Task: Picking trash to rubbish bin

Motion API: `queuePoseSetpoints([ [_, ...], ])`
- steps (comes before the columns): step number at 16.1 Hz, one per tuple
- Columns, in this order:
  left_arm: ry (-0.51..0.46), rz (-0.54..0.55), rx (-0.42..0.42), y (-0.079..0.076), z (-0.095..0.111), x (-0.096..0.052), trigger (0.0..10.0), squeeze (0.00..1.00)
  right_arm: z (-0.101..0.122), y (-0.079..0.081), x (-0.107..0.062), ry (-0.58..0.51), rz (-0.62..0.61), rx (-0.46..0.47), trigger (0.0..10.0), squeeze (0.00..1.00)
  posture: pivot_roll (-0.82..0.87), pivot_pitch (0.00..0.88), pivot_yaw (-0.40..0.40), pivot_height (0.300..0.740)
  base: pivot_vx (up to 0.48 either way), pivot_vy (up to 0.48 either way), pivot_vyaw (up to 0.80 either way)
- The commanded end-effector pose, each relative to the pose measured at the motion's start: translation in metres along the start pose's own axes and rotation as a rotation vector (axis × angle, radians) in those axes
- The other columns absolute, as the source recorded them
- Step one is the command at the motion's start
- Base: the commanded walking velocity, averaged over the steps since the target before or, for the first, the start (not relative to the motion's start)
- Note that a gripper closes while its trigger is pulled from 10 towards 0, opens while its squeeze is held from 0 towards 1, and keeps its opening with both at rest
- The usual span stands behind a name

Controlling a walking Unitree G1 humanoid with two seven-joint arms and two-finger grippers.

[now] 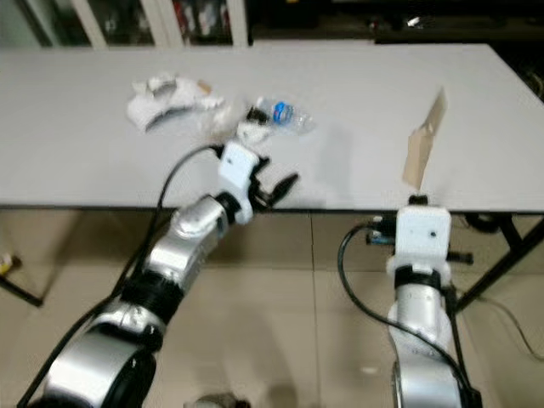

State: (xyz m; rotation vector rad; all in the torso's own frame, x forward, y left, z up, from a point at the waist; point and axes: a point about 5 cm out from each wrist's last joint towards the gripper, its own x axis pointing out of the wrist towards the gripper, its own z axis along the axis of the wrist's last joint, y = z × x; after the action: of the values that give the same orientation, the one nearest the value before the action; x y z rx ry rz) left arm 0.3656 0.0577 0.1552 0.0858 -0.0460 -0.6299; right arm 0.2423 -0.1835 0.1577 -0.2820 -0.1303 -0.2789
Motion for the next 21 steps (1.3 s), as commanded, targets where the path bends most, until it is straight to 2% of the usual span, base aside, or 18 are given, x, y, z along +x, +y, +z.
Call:
queuePoseSetpoints([
  [1, 0.001, 0.066, 0.000, 0.008, -0.001, -0.002, 10.0, 0.00, 0.000, -0.003, -0.002, -0.002, 0.000, 0.006, 10.0, 0.00, 0.10, 0.100, 0.043, 0.740, 0.000, 0.000, 0.00],
  [3, -0.022, 0.213, 0.025, 0.026, 0.002, -0.006, 10.0, 0.00, 0.002, -0.008, -0.004, -0.018, -0.016, 0.002, 10.0, 0.00, 0.10, 0.095, 0.037, 0.740, 0.000, 0.000, 0.00],
  [7, -0.024, 0.264, 0.059, 0.040, -0.005, -0.021, 10.0, 0.00, 0.003, -0.016, -0.009, -0.024, -0.024, -0.010, 10.0, 0.00, 0.10, 0.093, 0.028, 0.740, 0.000, 0.000, 0.00],
  [8, 0.003, 0.274, 0.068, 0.042, -0.017, -0.033, 10.0, 0.00, 0.003, -0.019, -0.013, -0.024, -0.023, -0.016, 10.0, 0.00, 0.10, 0.093, 0.022, 0.740, 0.368, 0.000, 0.00],
  [11, 0.011, 0.271, 0.049, 0.037, -0.024, -0.036, 10.0, 0.00, 0.003, -0.019, -0.014, -0.023, -0.017, -0.017, 10.0, 0.00, 0.10, 0.093, 0.010, 0.740, 0.449, 0.000, 0.00],
  [14, -0.004, 0.253, 0.019, 0.028, -0.021, -0.031, 10.0, 0.00, 0.008, -0.015, -0.011, -0.041, 0.008, -0.020, 10.0, 0.00, 0.10, 0.090, 0.001, 0.740, 0.464, 0.000, 0.00],
  [21, -0.013, 0.241, 0.015, 0.025, -0.018, -0.026, 10.0, 0.00, 0.009, -0.013, -0.012, -0.041, 0.010, -0.026, 10.0, 0.00, 0.09, 0.089, 0.008, 0.740, 0.469, 0.000, 0.00],
])
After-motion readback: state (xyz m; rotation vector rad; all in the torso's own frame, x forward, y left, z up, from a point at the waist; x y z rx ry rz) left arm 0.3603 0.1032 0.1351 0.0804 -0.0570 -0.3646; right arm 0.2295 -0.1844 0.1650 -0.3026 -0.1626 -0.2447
